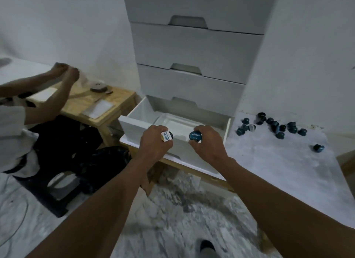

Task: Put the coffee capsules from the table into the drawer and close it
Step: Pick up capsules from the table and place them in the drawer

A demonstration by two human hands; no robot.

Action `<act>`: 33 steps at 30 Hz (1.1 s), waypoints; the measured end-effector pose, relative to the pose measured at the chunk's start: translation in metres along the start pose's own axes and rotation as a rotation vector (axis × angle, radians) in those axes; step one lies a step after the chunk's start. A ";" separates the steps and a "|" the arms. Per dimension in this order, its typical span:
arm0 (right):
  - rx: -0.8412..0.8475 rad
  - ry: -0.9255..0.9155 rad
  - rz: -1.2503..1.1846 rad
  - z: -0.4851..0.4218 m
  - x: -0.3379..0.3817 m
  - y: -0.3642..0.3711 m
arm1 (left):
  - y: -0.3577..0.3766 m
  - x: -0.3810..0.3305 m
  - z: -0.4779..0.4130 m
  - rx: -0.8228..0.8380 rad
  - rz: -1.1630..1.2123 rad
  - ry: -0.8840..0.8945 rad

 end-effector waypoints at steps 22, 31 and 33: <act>0.284 0.229 -0.012 -0.197 -0.056 0.154 | 0.056 0.075 -0.223 0.430 -0.184 0.101; 0.361 0.442 0.023 -0.193 -0.074 0.183 | 0.112 0.090 -0.257 0.780 -0.365 0.399; 0.385 0.476 0.031 -0.190 -0.073 0.185 | 0.123 0.094 -0.260 0.816 -0.355 0.441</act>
Point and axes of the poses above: each hand's wrist, its own z-axis away from the middle knuckle, its own y-axis out of the palm, x = y × z, the point moved 4 cm from there along -z, towards the middle knuckle, and after that the axes turned 5 degrees about -z, right-handed, at the moved point
